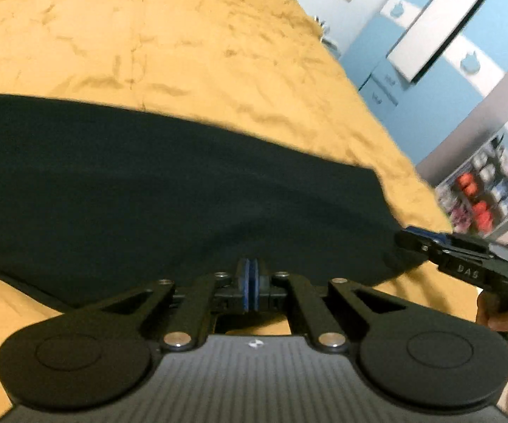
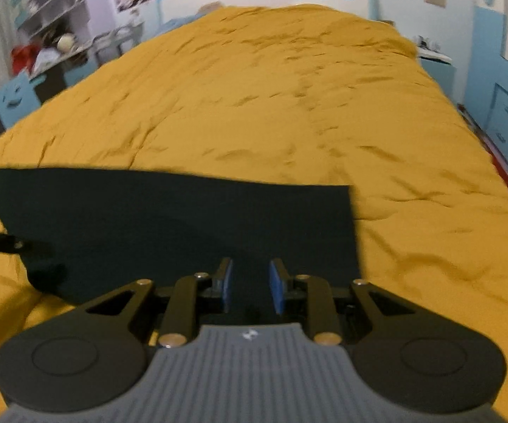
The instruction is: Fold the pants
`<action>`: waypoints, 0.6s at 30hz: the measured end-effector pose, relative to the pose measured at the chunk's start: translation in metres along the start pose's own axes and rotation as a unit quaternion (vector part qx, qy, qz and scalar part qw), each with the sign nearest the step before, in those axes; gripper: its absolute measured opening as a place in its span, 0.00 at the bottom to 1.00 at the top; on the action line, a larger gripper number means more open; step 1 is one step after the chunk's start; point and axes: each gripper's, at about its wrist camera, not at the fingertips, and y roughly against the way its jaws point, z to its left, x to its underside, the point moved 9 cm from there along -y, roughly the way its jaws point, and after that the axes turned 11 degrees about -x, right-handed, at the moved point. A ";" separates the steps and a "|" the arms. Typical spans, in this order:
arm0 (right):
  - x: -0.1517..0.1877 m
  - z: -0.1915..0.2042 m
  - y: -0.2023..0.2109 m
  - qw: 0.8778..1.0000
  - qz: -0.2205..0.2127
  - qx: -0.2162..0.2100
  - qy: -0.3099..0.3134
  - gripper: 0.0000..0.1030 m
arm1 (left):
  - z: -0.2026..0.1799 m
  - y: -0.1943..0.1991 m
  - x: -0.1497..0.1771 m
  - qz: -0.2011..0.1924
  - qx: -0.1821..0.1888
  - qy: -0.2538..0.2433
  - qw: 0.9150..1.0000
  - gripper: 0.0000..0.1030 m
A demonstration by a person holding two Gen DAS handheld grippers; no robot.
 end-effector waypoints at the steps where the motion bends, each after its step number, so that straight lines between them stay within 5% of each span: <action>1: 0.007 0.008 -0.007 1.000 0.009 0.007 0.015 0.19 | -0.001 -0.004 0.006 0.004 -0.005 -0.007 1.000 0.01; 6: 0.060 0.029 -0.030 0.996 0.041 0.040 0.070 0.19 | 0.001 -0.023 0.050 0.051 -0.024 -0.021 0.998 0.01; 10: 0.063 0.026 -0.029 0.996 0.040 0.045 0.062 0.19 | 0.006 -0.021 0.059 0.062 -0.021 -0.016 0.998 0.02; 15: 0.045 0.027 -0.011 0.998 0.022 0.039 0.042 0.22 | 0.016 0.015 0.050 0.030 0.002 -0.020 0.999 0.04; 18: 0.036 0.033 0.004 0.999 0.009 0.032 0.021 0.34 | 0.043 0.045 0.039 0.002 0.011 0.010 1.000 0.14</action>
